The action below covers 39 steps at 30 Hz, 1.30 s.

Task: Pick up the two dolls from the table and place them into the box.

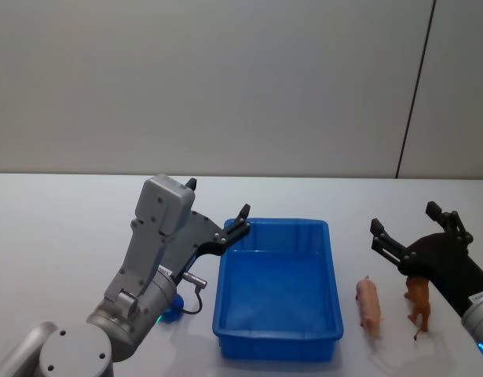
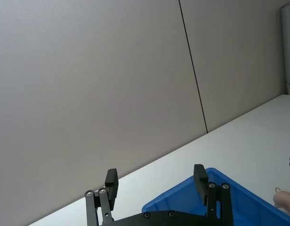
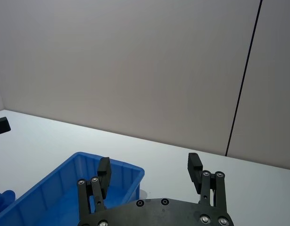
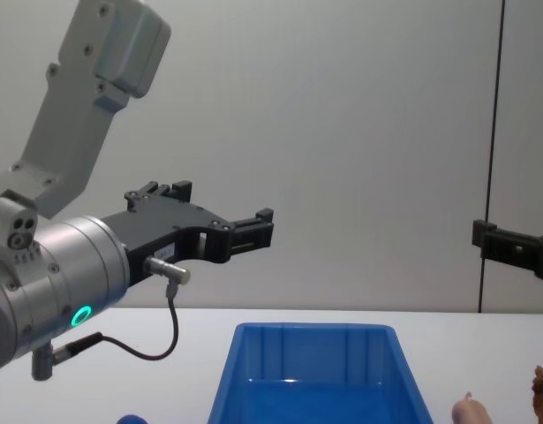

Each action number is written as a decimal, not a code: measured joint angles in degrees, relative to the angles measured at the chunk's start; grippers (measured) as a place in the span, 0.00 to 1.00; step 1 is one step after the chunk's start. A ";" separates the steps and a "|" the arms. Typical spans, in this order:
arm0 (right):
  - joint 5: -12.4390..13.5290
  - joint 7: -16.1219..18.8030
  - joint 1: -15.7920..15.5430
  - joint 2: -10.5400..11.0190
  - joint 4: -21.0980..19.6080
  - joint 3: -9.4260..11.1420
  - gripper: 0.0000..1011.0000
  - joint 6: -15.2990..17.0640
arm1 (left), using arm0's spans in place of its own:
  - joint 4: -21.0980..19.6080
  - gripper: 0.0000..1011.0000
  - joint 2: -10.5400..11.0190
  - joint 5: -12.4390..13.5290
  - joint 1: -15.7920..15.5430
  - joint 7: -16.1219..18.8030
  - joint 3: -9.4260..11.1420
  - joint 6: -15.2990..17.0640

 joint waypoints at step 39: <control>0.66 0.13 -0.39 1.18 0.69 1.11 0.99 0.23 | 0.00 0.99 0.00 0.00 0.00 0.00 0.00 0.00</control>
